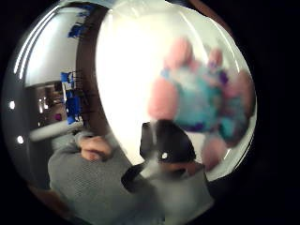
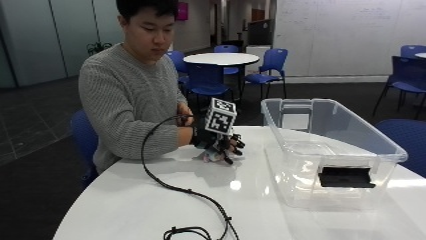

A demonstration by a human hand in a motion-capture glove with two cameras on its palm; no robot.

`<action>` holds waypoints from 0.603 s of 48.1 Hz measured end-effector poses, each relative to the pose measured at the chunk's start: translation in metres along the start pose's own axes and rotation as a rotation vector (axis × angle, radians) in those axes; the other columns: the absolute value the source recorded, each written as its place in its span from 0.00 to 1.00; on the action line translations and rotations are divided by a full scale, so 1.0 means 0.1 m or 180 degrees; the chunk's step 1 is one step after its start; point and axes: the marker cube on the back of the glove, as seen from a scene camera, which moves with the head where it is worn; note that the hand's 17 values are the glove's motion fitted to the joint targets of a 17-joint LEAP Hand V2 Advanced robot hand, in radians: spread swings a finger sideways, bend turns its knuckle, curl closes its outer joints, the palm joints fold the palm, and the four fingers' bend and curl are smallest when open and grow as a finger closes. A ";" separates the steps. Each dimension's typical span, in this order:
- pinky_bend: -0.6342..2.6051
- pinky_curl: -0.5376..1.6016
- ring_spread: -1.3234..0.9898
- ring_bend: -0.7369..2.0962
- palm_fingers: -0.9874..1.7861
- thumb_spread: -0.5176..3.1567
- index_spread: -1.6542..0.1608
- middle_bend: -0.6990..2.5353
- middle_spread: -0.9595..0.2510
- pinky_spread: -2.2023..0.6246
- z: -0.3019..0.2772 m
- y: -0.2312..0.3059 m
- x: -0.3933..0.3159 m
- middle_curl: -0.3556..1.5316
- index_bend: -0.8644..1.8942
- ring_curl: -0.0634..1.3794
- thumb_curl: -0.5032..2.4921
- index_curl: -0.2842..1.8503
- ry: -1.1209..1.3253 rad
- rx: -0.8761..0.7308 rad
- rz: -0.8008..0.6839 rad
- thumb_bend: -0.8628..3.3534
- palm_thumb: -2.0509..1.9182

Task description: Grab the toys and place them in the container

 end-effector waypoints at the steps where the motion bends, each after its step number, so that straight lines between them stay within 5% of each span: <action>1: 0.47 0.41 0.52 0.38 0.33 0.52 0.70 0.27 0.66 0.80 0.06 -0.01 0.00 0.30 0.36 0.19 0.26 0.26 -0.0020 -0.0022 0.0015 0.20 0.53; 16: 0.49 0.41 0.49 0.48 0.42 0.50 0.68 0.27 0.63 0.79 0.14 0.02 -0.05 0.30 0.38 0.25 0.28 0.27 0.0133 0.0291 0.0021 0.21 0.56; 20: 0.51 0.41 0.44 0.54 0.56 0.51 0.68 0.29 0.60 0.71 0.15 0.02 -0.04 0.32 0.37 0.27 0.28 0.26 0.0083 0.0583 0.0052 0.21 0.57; 29: 0.51 0.42 0.39 0.59 0.69 0.47 0.69 0.38 0.55 0.65 0.11 -0.02 -0.05 0.38 0.38 0.33 0.33 0.26 -0.0102 0.1348 0.0050 0.24 0.64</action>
